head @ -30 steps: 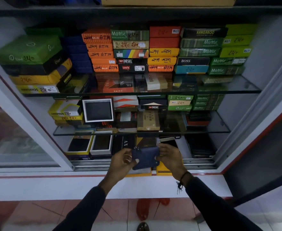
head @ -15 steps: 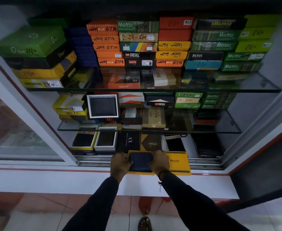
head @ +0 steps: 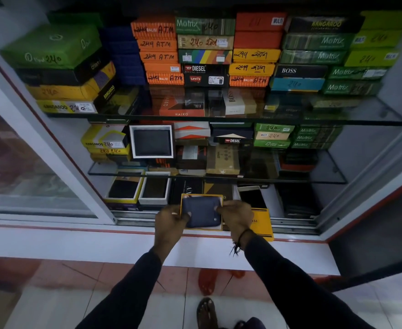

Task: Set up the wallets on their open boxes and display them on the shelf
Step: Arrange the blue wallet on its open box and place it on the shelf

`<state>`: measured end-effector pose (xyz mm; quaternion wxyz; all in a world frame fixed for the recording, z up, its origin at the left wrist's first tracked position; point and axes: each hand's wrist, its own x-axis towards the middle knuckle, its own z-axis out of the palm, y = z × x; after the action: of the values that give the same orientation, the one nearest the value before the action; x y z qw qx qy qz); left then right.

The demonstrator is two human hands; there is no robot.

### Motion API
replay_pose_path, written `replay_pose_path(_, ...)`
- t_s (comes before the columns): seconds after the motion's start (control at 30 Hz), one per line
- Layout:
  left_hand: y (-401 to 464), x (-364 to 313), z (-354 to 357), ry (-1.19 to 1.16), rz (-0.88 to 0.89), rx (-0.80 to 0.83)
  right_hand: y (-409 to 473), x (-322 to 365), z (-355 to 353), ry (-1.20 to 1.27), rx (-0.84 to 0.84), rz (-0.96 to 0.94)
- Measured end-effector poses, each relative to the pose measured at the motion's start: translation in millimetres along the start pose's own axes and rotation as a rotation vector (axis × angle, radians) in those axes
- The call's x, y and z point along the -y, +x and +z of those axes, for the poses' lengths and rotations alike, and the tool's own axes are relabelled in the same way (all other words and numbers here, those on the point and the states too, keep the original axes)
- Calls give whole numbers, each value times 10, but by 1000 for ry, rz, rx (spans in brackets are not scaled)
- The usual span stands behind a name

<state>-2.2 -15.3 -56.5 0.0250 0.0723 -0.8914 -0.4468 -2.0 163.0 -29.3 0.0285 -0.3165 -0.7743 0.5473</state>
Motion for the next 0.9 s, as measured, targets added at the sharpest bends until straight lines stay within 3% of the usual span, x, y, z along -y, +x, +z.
replay_pose_path(0.17,-135,-494,-125,-68,240,-202,-92,279,-355,353,-38,-50)
replay_pose_path(0.3,16,-927,-147,-100,365,-269,9,696,-629,466,-28,-93)
replay_pose_path(0.43,444,-1298,-112,-77,418,-278,333,1115,-611,475,-163,-130)
replay_pose_path(0.67,1149,-1431,71,113,278,-238,833,1419,-441,374,-129,-129)
replay_pose_path(0.9,1318,-1432,110,183,244,-200,958,1412,-453,280,-93,-146)
